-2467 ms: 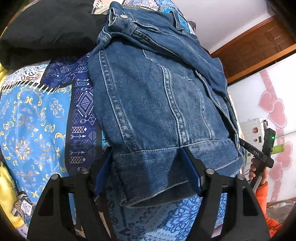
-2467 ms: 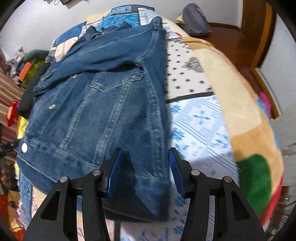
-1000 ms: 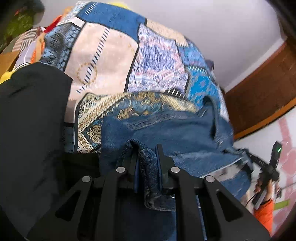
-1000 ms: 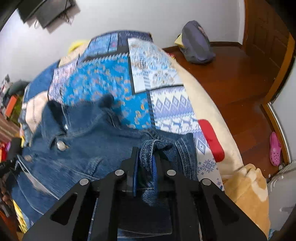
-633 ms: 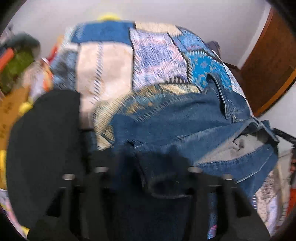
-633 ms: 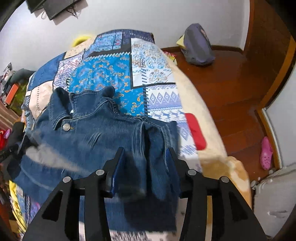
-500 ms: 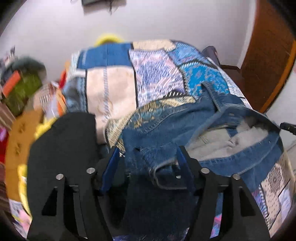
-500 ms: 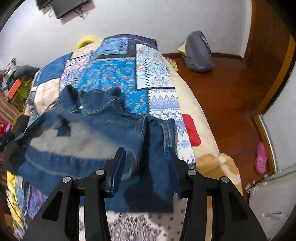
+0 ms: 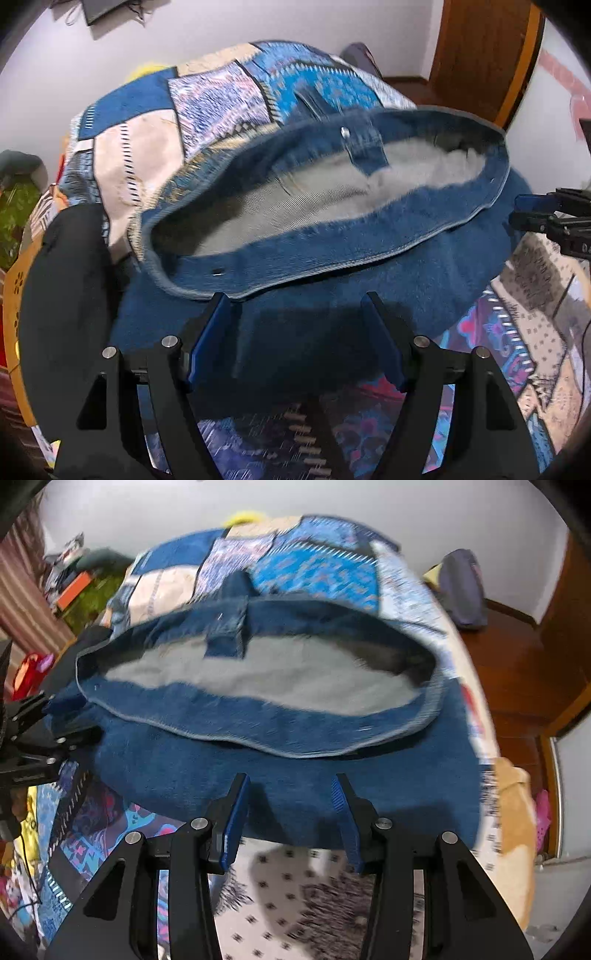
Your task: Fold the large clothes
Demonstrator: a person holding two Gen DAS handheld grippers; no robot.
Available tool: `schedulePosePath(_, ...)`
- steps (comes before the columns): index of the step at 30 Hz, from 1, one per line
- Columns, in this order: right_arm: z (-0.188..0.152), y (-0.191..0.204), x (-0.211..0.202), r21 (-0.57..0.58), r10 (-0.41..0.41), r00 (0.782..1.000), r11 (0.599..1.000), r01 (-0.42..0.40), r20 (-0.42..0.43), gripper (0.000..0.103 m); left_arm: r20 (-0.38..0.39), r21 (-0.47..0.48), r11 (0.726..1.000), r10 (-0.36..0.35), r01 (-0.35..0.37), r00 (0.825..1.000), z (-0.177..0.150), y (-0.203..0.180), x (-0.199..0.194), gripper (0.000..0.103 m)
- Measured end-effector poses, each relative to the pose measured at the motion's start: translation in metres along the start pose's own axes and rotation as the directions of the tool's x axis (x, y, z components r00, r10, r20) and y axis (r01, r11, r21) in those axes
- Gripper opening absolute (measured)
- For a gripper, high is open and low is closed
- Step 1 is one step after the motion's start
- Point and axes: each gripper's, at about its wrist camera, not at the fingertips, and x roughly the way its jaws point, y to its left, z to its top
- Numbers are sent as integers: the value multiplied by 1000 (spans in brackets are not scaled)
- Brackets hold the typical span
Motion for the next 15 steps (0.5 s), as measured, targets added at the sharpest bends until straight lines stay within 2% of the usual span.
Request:
schedulePosePath(2, 6, 10, 14, -42, -23, 1000, 999, 22, -10, 46, -4, 10, 1000, -1, 1, 1000, 6, 1, 14, 83)
schedulePosePath(5, 29, 16, 34, -92, -45, 998, 995, 42, -32, 46, 3, 2, 1000, -4, 4, 1000, 26, 13, 25, 90)
schedulePosePath(8, 67, 9, 47, -52, -58, 996, 997, 54, -65, 46, -9, 1, 995, 95, -95, 995, 55, 30, 37, 90)
schedulePosePath(11, 107, -6, 35, 68, -105, 994, 992, 103, 26, 46, 24, -81, 981, 177, -174, 984, 91, 59, 34, 88)
schedulePosePath(12, 119, -11, 26, 118, -114, 991, 987, 105, 72, 46, 51, -114, 973, 206, -200, 977, 101, 67, 27, 88)
schedulePosePath(15, 135, -16, 5, 194, -97, 985, 979, 69, 142, 46, 126, -200, 953, 253, -225, 959, 117, 88, 4, 88)
